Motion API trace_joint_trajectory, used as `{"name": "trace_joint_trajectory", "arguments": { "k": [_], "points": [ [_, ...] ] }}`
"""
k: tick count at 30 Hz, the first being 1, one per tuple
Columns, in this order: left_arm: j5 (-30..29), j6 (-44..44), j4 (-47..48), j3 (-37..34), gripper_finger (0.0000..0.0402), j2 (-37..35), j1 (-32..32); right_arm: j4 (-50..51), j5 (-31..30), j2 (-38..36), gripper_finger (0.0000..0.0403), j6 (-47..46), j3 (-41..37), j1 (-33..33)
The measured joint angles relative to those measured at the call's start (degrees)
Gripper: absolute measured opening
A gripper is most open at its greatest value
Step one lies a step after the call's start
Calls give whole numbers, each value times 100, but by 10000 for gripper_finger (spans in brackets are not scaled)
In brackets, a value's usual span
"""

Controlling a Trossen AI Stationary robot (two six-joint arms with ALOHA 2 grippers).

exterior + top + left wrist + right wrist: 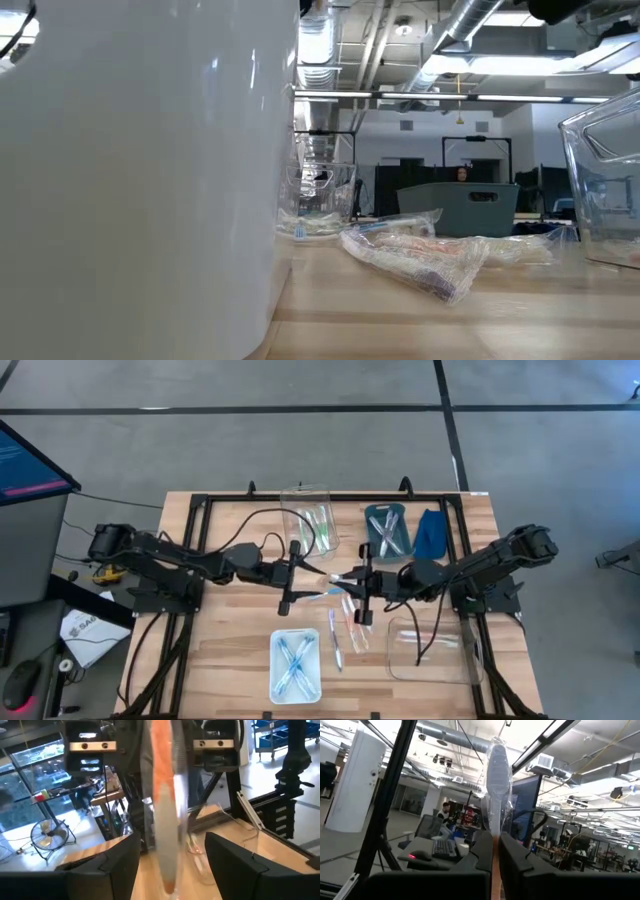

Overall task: Pick & Place Toothbrushes
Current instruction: Put the orange toothbrush into the bottom transparent bin

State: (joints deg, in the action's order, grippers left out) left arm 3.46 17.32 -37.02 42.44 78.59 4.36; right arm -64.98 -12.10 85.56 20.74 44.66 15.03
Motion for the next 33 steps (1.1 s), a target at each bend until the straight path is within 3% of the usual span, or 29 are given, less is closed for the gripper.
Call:
{"name": "trace_joint_trajectory", "arguments": {
  "k": [9, 22, 27, 33],
  "points": [
    [0, 17, -134, 97, 218, 368, -2, 41, 0, 2, 9, 21, 0, -11],
    [-44, -9, -155, 122, 216, 311, -22, 128, -152, 2, 12, 38, 0, -11],
    [-44, -24, -145, 122, 186, 310, -23, 135, -175, 2, 12, 69, 0, -11],
    [-44, -26, -133, 122, 123, 310, -26, 159, -175, 2, 12, 69, 0, -11]
  ]
}}
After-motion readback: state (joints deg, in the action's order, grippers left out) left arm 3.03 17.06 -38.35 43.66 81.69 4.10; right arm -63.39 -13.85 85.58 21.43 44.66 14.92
